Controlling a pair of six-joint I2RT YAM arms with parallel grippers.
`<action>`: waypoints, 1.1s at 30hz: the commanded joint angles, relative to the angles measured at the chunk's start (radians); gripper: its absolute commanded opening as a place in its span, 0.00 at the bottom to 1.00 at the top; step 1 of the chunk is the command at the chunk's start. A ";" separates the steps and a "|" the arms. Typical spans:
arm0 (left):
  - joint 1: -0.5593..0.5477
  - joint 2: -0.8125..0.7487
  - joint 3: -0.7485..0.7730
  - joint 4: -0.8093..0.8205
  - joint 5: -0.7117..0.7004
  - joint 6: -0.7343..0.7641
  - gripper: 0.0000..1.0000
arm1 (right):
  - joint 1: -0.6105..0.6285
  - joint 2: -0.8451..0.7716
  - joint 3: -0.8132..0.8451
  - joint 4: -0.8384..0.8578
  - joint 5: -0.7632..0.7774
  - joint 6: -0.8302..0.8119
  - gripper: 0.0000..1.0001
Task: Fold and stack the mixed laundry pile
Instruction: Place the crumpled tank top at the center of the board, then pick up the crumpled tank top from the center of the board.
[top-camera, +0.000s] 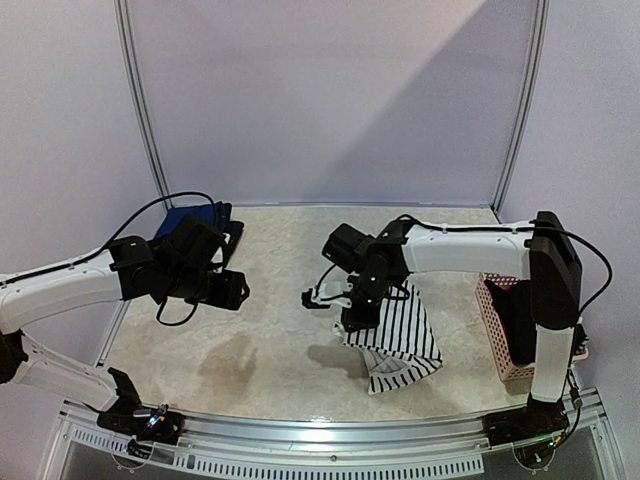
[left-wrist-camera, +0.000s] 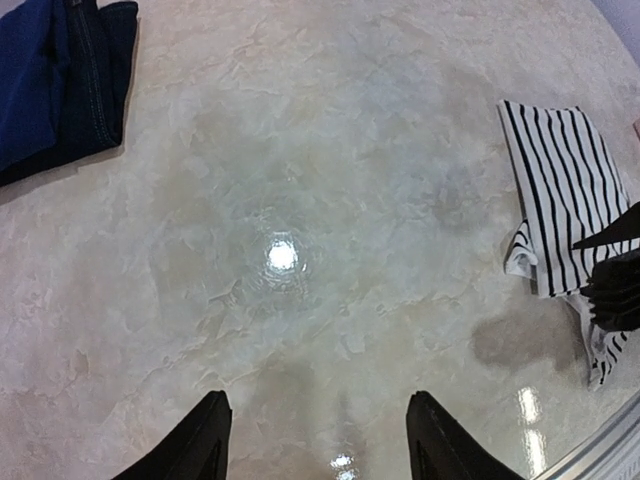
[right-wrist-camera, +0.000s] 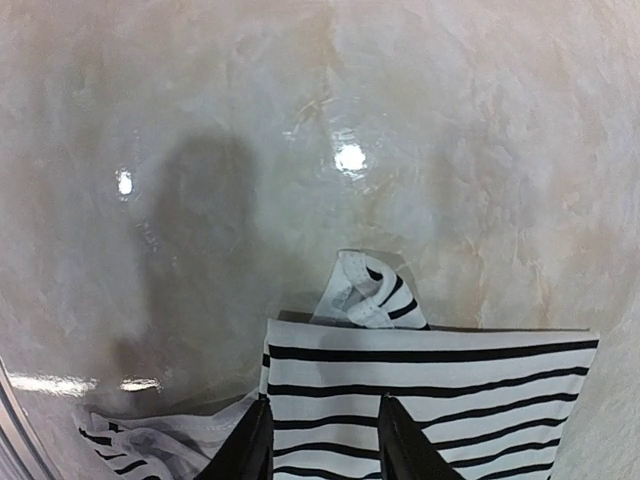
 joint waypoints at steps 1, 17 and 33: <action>0.011 0.011 -0.015 0.008 0.002 -0.005 0.61 | 0.024 0.036 -0.040 -0.007 -0.004 -0.012 0.38; 0.014 -0.027 -0.034 -0.009 -0.003 -0.005 0.61 | 0.037 0.159 0.005 -0.002 0.102 0.002 0.24; 0.024 -0.039 -0.011 -0.024 -0.019 0.012 0.61 | -0.037 -0.184 0.269 0.021 -0.005 0.048 0.00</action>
